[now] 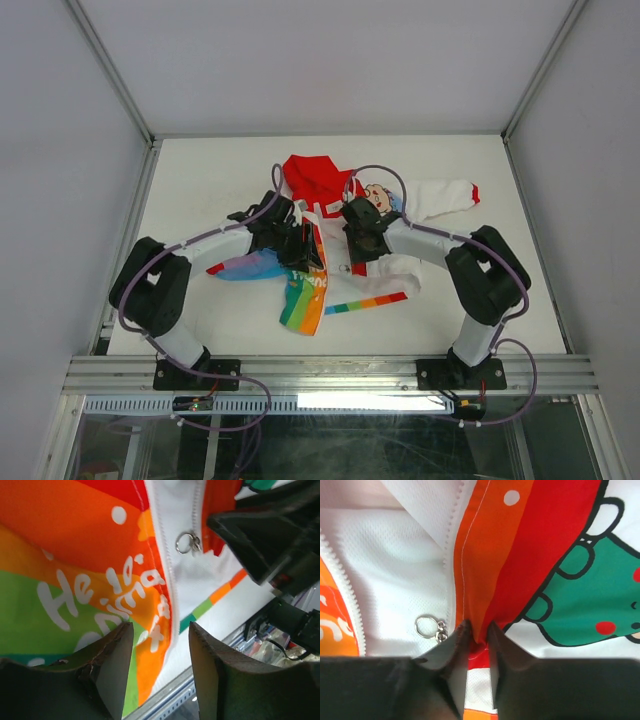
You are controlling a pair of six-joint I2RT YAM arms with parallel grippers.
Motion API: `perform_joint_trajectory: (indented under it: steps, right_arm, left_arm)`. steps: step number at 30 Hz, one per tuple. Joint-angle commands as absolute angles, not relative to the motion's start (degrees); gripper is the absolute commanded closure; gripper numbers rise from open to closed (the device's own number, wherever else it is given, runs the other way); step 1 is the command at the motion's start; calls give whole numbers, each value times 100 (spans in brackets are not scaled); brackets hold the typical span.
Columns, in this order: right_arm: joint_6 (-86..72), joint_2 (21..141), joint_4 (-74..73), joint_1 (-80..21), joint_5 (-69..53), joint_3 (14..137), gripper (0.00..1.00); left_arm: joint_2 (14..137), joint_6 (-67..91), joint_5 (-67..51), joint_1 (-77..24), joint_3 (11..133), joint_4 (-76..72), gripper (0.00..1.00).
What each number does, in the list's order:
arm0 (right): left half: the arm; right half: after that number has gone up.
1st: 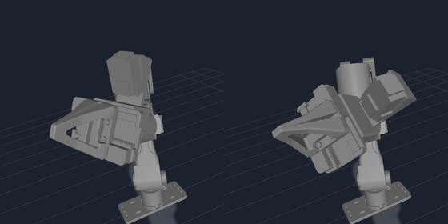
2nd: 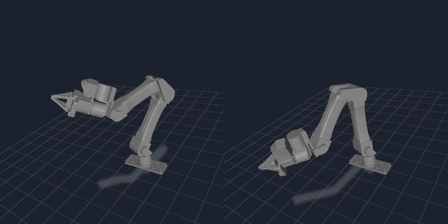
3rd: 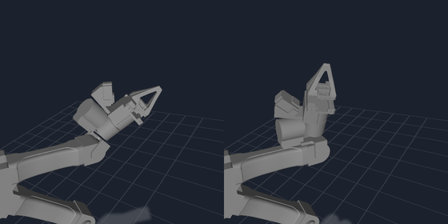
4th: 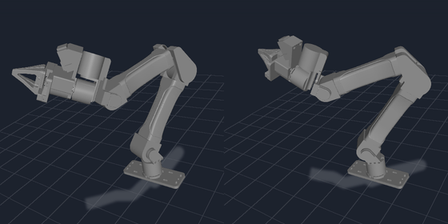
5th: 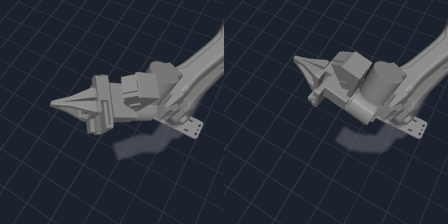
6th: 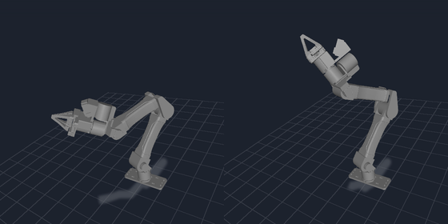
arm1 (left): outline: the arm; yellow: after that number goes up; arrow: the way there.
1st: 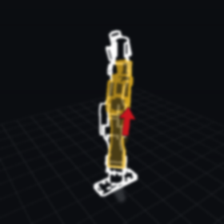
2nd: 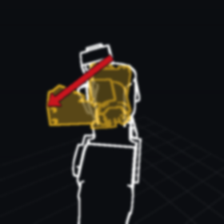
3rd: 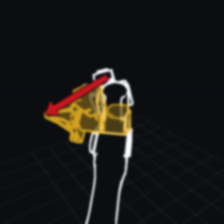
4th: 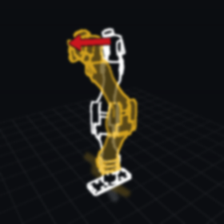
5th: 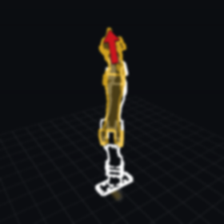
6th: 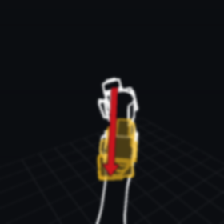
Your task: Zip up the jacket
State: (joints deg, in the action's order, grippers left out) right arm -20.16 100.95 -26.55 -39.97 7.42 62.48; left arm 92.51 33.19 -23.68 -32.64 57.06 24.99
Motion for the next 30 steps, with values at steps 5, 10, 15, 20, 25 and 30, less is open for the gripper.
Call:
perform_joint_trajectory:
  steps: [5,10,15,20,25,30]
  right_arm:
    - [-1728,9268,-3110,-4026,481,6524,97]
    - [-1548,8676,-3414,-4040,-680,6473,100]
    - [-1568,8204,-3236,-4070,-1898,5911,100]
    - [-1830,8085,-2417,-4091,-2771,5078,100]
    - [-2018,8262,-1639,-4087,-2714,4501,100]
    - [-2105,8441,-1310,-4091,-2670,4419,100]
  left_arm:
    - [9989,3085,-2034,-3272,5841,1865,55]
    - [10337,3164,-1960,-3240,5960,1661,57]
    - [10606,3146,-1922,-3243,6273,1617,58]
    - [10862,3092,-1783,-3190,6535,1549,58]
    - [10991,3030,-1654,-2955,6836,1546,57]
    - [10465,2955,-1528,-2927,6728,1591,51]
